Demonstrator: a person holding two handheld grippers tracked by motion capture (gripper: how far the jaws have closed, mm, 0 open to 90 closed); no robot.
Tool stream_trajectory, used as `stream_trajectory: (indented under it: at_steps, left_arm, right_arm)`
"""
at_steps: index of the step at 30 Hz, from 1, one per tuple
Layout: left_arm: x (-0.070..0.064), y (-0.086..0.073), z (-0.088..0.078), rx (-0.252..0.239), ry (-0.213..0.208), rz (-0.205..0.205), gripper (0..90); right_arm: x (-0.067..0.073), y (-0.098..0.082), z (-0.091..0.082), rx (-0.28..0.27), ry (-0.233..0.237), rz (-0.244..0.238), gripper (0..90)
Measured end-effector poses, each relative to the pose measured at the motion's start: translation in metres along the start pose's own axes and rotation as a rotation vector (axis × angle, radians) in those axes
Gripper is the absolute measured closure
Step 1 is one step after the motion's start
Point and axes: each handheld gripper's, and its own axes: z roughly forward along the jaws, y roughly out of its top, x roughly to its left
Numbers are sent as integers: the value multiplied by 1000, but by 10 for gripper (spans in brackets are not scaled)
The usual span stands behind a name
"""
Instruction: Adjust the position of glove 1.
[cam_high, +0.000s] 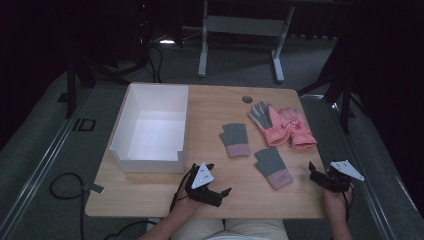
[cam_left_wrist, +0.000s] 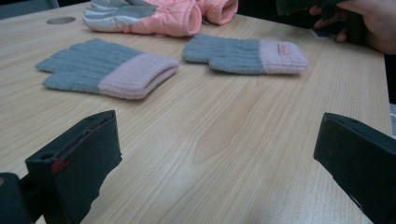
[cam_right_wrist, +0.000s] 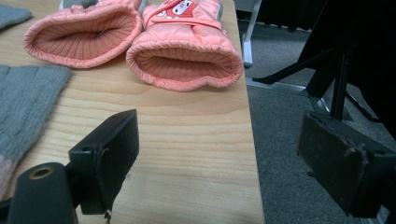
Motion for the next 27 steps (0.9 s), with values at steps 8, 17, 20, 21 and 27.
stream_trajectory:
  at_steps: [8,17,20,21,27]
  left_arm:
    - [2,1,1,11,10,-19,0]
    - [1,1,2,14,17,-12,0]
    - [1,1,2,11,19,-21,0]
    - [1,1,2,11,20,-19,1]
    - [-1,0,1,6,20,-6,1]
  right_arm:
    - [1,0,0,10,-8,-7,140]
    - [2,1,3,33,-15,-24,141]
    - [4,1,4,42,-15,-51,142]
    - [5,1,4,45,-15,-57,142]
    - [1,2,5,54,2,-21,141]
